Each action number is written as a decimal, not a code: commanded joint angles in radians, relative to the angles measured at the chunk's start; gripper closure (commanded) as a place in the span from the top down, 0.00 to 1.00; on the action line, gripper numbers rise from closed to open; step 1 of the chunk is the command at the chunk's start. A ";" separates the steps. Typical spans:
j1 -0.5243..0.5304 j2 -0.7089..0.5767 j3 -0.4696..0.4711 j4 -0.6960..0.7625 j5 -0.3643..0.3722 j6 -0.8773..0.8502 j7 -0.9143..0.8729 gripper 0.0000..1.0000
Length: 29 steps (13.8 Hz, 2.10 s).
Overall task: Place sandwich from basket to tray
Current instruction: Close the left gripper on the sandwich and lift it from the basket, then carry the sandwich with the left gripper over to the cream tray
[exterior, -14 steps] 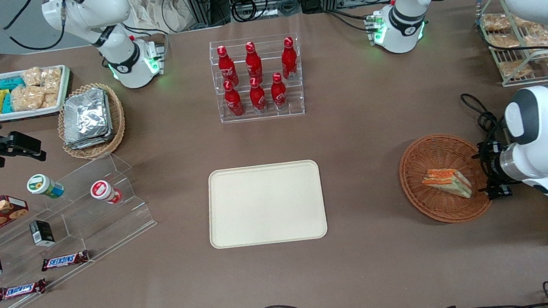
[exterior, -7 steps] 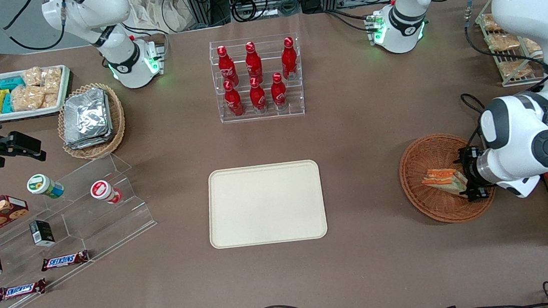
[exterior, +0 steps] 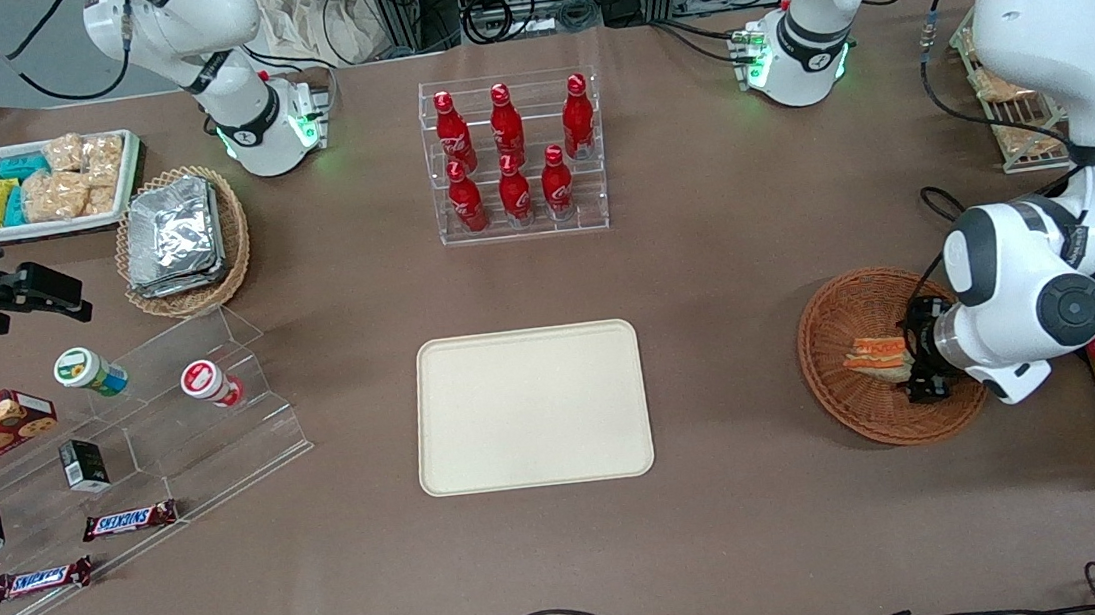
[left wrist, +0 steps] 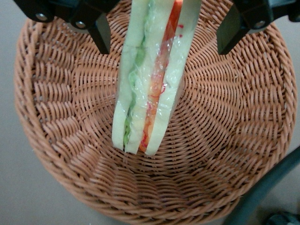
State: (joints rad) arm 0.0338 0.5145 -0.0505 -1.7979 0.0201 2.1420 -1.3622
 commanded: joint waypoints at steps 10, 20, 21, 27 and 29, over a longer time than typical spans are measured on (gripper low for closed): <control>-0.003 0.010 -0.014 0.151 -0.014 -0.170 0.101 0.00; -0.005 0.012 -0.277 0.457 -0.031 -0.309 0.348 0.01; -0.005 0.021 -0.322 0.495 -0.032 -0.313 0.348 0.00; -0.092 0.079 -0.417 0.534 -0.016 -0.321 0.364 0.00; -0.144 0.082 -0.419 0.531 0.027 -0.336 0.370 0.00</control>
State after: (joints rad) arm -0.0573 0.5731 -0.4701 -1.3178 0.0076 1.8427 -1.0101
